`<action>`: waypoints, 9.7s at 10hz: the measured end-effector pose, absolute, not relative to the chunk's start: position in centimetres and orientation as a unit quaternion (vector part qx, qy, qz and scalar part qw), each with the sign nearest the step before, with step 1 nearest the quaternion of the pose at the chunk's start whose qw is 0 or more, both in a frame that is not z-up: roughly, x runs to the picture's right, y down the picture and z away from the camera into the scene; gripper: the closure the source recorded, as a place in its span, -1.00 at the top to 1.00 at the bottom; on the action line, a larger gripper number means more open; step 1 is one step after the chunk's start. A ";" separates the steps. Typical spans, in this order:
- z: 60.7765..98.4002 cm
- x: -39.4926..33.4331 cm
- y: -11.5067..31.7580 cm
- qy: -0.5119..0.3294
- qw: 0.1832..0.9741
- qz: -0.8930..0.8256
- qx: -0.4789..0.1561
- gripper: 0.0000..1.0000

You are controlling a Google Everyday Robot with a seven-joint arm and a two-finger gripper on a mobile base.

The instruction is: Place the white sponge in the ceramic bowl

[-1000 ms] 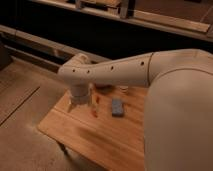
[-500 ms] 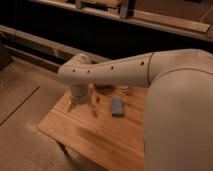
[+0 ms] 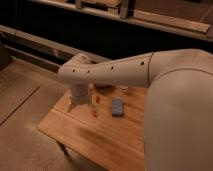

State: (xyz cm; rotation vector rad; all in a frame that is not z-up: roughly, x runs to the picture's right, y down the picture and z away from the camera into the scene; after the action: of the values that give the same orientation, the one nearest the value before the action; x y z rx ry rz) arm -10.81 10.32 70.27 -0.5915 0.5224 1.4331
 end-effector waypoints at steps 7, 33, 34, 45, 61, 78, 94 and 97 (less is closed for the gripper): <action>70.8 -10.2 9.2 0.234 0.669 0.658 -0.254 0.60; 78.6 4.5 6.4 0.255 0.659 0.673 -0.220 0.60; 78.9 4.7 7.1 0.254 0.658 0.673 -0.223 0.60; 82.5 4.8 10.4 0.245 0.664 0.658 -0.255 0.60; 84.0 6.2 12.4 0.258 0.668 0.646 -0.264 -0.71; 84.1 8.4 8.8 0.268 0.651 0.673 -0.226 -0.71; 83.9 6.3 -5.6 0.247 0.741 0.616 -0.104 -0.71; 82.7 1.7 -7.4 0.211 0.784 0.578 -0.086 -0.71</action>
State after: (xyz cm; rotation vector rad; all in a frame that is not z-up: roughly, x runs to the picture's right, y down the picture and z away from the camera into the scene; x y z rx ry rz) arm 1.71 -7.38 82.66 -0.1859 0.4545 1.2477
